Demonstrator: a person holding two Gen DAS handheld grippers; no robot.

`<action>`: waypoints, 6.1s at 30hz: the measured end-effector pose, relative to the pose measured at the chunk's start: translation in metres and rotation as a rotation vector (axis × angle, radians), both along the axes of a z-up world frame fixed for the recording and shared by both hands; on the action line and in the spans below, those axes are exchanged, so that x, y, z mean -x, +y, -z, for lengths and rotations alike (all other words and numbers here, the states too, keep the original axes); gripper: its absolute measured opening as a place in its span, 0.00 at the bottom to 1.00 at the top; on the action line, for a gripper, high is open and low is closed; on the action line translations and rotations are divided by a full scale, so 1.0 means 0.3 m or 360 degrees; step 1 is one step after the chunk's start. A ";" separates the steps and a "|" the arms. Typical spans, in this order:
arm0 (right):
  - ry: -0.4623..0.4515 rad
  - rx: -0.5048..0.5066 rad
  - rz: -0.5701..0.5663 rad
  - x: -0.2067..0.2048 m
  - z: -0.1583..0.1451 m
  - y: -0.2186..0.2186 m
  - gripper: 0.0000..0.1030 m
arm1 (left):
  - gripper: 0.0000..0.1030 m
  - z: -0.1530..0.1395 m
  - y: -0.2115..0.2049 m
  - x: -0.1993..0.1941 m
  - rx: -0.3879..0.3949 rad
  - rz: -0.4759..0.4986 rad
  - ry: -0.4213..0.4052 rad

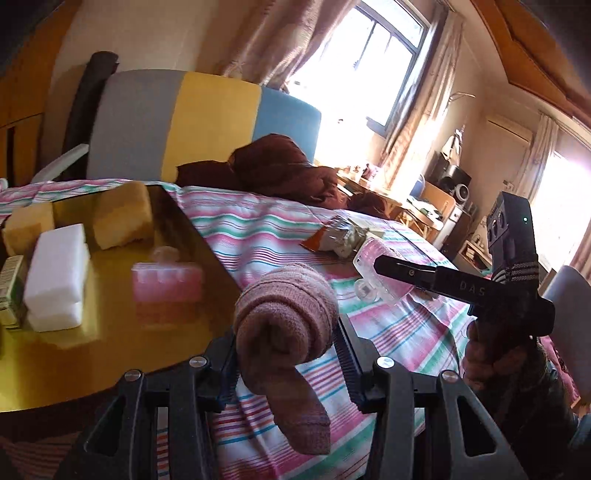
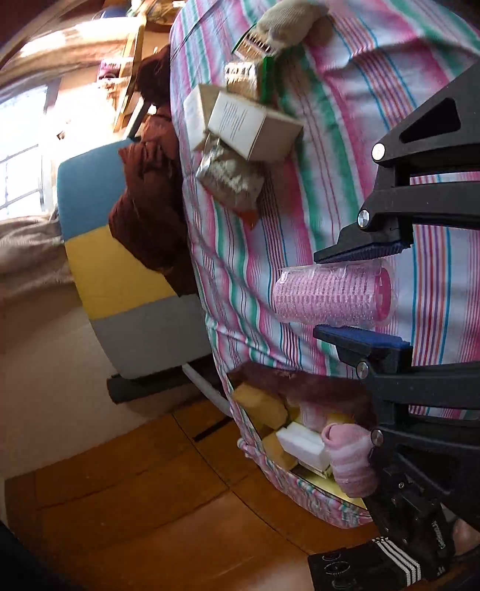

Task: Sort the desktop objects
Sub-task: 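Carry the roller and sock over the gold tray and open both tools, then move both tools from the tray back toward the remaining objects, then grasp the cream cardboard box with the left tool and lift it, then grasp the white-and-orange snack bag with the right tool while the left tool holds the box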

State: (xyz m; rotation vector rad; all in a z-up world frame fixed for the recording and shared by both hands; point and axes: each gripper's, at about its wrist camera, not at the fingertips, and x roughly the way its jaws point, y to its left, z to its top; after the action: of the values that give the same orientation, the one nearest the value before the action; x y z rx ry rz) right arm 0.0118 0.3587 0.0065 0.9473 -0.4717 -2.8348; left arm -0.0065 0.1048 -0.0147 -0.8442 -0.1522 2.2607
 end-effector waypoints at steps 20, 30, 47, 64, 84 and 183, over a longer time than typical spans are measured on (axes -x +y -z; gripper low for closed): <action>-0.0088 -0.0244 -0.0488 0.518 -0.028 -0.488 0.32 | 0.46 0.018 -0.318 0.212 0.0002 -0.0394 -0.0085; -0.0167 -0.0235 -0.0439 0.584 0.035 -0.460 0.41 | 0.46 0.042 -0.374 0.227 0.0009 -0.0455 -0.0115; -0.0056 -0.0034 -0.0276 0.311 0.042 -0.278 0.55 | 0.46 -0.057 -0.358 0.324 0.0041 -0.0489 -0.0139; -0.0076 0.0003 -0.0209 0.220 0.102 -0.184 0.58 | 0.56 -0.026 -0.291 0.690 0.0192 -0.0690 -0.0297; -0.0109 -0.0026 0.0068 0.110 0.161 0.000 0.63 | 0.64 -0.106 -0.120 0.462 0.0264 -0.0448 -0.0093; -0.0126 0.0320 0.0464 0.359 0.189 0.467 0.87 | 0.65 0.214 0.462 0.087 0.0232 0.0418 -0.0070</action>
State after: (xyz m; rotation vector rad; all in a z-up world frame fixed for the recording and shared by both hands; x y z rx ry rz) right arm -0.0958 0.4988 -0.0502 1.0277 -0.9574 -2.9297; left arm -0.0325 0.2434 -0.0789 -0.9327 0.0999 2.0253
